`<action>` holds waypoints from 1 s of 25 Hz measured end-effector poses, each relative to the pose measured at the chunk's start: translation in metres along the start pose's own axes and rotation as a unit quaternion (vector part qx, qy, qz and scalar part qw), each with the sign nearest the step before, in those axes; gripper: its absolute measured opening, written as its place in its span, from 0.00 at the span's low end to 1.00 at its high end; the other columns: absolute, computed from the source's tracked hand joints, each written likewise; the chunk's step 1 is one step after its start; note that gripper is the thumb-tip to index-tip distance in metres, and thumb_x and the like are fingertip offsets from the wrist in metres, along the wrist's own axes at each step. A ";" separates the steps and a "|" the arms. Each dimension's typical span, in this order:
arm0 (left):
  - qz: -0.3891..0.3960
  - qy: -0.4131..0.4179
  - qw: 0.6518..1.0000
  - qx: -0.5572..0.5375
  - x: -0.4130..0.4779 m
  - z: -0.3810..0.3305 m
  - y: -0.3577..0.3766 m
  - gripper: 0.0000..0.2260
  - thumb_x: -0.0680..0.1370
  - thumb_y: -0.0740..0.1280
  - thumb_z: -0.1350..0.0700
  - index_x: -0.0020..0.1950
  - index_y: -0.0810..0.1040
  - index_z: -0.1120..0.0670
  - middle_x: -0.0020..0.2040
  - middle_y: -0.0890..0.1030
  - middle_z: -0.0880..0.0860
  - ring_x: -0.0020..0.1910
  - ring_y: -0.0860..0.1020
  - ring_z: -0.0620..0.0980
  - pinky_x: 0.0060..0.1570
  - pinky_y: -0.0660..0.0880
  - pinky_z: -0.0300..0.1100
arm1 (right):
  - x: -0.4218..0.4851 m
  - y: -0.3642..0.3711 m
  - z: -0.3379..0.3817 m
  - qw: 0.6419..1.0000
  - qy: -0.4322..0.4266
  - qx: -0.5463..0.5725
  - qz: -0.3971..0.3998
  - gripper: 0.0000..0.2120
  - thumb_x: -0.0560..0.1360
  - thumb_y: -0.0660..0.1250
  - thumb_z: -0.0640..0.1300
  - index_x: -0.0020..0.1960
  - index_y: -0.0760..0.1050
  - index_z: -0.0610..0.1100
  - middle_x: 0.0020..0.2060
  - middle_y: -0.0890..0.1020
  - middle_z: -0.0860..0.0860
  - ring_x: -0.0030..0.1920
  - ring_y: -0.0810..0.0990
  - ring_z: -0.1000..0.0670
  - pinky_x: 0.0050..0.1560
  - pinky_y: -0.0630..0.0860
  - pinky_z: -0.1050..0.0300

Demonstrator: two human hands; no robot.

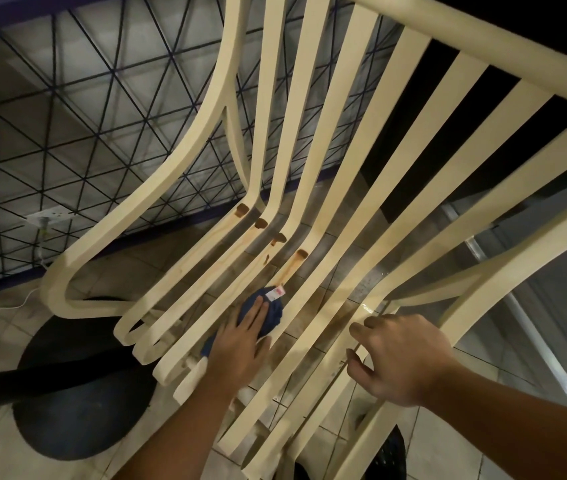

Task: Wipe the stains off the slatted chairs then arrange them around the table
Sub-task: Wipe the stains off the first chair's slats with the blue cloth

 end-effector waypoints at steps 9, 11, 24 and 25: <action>0.014 0.026 1.000 0.010 -0.018 0.014 -0.002 0.31 0.83 0.42 0.32 0.84 0.47 0.43 0.83 0.58 0.44 0.81 0.58 0.58 0.74 0.65 0.58 | 0.000 -0.003 0.000 1.000 -0.009 0.005 0.004 0.27 0.78 0.45 0.65 0.64 0.72 0.51 0.43 0.78 0.54 0.42 0.79 0.51 0.45 0.79 0.55; 0.009 0.060 0.998 0.029 -0.002 0.001 -0.016 0.32 0.83 0.46 0.32 0.84 0.51 0.45 0.82 0.60 0.45 0.80 0.60 0.60 0.72 0.69 0.59 | -0.001 -0.002 0.000 1.000 -0.008 0.010 0.002 0.28 0.78 0.46 0.66 0.65 0.72 0.51 0.45 0.79 0.53 0.44 0.79 0.51 0.46 0.80 0.55; -0.035 0.195 0.977 0.074 0.074 -0.041 -0.042 0.30 0.85 0.38 0.36 0.84 0.44 0.49 0.84 0.45 0.45 0.82 0.38 0.52 0.80 0.37 0.50 | -0.001 -0.004 0.002 1.000 -0.006 0.006 0.010 0.28 0.78 0.47 0.66 0.69 0.70 0.52 0.49 0.80 0.54 0.47 0.80 0.52 0.46 0.80 0.56; -0.045 0.190 0.979 0.059 0.063 -0.037 -0.037 0.29 0.86 0.39 0.38 0.84 0.48 0.49 0.84 0.48 0.46 0.83 0.42 0.51 0.80 0.36 0.48 | -0.001 -0.004 0.002 1.000 -0.004 0.005 0.009 0.28 0.78 0.47 0.66 0.68 0.71 0.52 0.48 0.80 0.54 0.46 0.80 0.52 0.46 0.79 0.56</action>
Point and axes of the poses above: each hand's wrist, its own x-axis towards the middle knuckle, its own y-axis out of the palm, z = x × y, the point moved 4 cm from there along x, towards the middle knuckle
